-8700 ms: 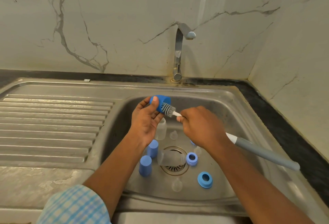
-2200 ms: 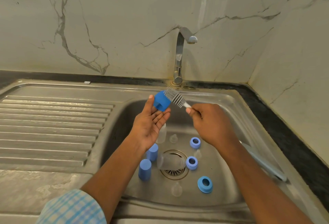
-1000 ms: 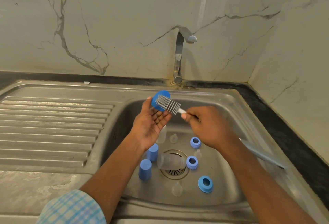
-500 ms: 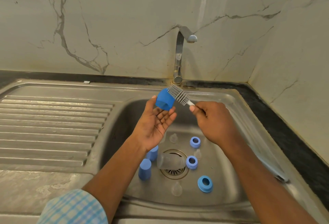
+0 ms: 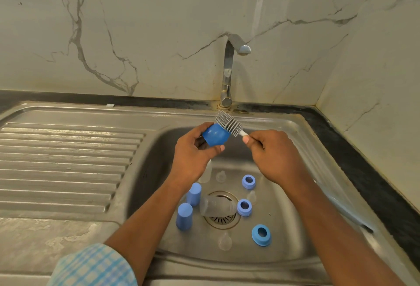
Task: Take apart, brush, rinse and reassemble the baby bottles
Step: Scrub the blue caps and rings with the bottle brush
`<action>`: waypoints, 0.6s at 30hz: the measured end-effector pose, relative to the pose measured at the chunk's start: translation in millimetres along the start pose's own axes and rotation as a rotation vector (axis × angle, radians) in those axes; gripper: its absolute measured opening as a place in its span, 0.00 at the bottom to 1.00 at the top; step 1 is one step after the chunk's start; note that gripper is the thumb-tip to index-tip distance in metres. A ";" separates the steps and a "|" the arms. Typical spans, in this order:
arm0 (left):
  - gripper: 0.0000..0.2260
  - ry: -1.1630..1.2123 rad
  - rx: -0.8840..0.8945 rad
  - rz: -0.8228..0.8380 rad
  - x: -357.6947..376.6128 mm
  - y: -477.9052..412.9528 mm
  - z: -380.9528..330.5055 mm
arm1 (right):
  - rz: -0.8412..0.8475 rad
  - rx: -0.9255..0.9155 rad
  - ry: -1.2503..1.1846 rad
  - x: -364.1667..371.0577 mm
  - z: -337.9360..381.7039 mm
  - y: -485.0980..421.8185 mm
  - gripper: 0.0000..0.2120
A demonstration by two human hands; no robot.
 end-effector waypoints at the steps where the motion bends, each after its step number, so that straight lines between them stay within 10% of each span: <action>1: 0.25 0.012 0.005 0.006 0.8 -0.4 -0.3 | -0.011 0.006 0.003 -1.2 -1.7 -0.4 0.20; 18: 0.25 0.074 -0.018 0.014 2.4 -0.1 3.1 | -0.012 -0.004 -0.015 -1.4 -5.3 -1.2 0.21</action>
Point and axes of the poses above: each hand's wrist, its own y-axis away from the middle knuckle, its own x-axis out of the palm, z = x × y, the point moved 10 cm from there along -y, towards the middle knuckle, and after that the axes turned 8 degrees about z, right-handed, at the moved point
